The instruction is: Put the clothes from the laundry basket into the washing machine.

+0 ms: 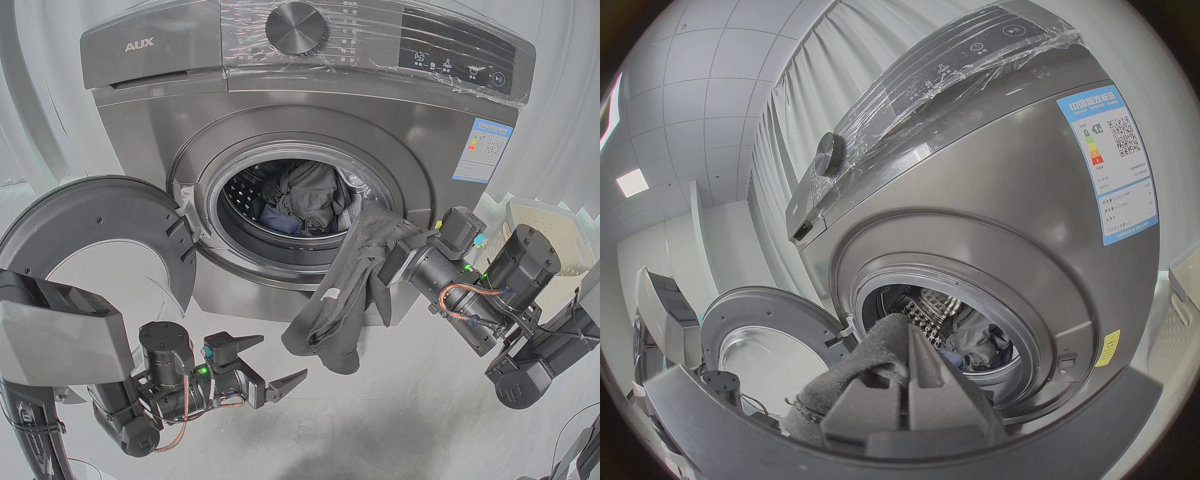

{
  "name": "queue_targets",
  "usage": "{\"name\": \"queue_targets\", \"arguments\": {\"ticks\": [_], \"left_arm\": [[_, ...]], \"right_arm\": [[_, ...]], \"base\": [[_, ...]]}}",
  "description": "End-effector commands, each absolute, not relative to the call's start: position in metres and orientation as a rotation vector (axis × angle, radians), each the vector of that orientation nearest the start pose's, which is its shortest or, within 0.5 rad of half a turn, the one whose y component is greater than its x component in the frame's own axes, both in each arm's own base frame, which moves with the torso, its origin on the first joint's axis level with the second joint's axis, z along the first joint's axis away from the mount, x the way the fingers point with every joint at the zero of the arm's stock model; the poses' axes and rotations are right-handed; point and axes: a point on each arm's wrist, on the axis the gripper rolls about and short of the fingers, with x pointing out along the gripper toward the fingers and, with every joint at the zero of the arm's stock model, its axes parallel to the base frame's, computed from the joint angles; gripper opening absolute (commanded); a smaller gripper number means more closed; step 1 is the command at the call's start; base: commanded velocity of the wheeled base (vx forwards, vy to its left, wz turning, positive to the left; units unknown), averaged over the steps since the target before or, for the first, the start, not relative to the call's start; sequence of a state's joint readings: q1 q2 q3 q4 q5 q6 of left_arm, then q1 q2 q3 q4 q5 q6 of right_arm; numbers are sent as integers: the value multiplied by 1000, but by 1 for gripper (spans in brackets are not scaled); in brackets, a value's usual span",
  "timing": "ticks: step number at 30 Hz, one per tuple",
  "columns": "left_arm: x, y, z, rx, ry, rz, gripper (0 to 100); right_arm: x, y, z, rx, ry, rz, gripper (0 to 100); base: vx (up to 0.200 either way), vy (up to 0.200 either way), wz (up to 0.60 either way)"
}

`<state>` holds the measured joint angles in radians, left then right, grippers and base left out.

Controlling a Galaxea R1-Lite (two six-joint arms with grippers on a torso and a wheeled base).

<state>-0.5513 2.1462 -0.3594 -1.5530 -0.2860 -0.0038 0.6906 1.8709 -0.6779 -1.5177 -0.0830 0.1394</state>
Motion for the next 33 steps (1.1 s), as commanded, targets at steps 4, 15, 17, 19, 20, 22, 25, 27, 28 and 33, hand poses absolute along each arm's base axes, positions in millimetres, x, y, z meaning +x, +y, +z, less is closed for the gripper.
{"name": "queue_targets", "arguments": {"ticks": [4, 15, 17, 19, 20, 22, 25, 27, 28, 33], "left_arm": [[257, -178, 31, 33, 243, -864, 100], [267, -184, 28, 25, 225, -864, 100], [267, -184, 26, 25, 229, -865, 100], [269, -186, 24, 25, 229, -867, 100], [269, -186, 24, 25, 229, -867, 100], [272, -188, 19, 28, 234, -868, 100], [275, -190, 16, 28, 235, -867, 100], [276, -191, 14, 28, 237, -868, 100], [277, -193, 12, 29, 237, -870, 100], [280, -198, 9, 29, 232, -877, 100]], "right_arm": [[249, 204, 183, 258, -260, 626, 0], [246, 207, 183, 259, -258, 637, 0], [246, 207, 183, 260, -257, 638, 0], [245, 208, 183, 260, -257, 640, 0], [245, 208, 183, 260, -257, 640, 0], [245, 209, 183, 260, -257, 643, 0], [245, 208, 183, 260, -257, 641, 0], [245, 209, 183, 260, -257, 643, 0], [245, 208, 183, 260, -257, 641, 0], [245, 209, 183, 260, -257, 643, 0]], "base": [[0, 0, 0], [0, 0, 0], [0, 0, 0], [0, 0, 0], [0, 0, 0], [0, 0, 0], [0, 0, 0], [0, 0, 0], [0, 0, 0], [0, 0, 0]]}}
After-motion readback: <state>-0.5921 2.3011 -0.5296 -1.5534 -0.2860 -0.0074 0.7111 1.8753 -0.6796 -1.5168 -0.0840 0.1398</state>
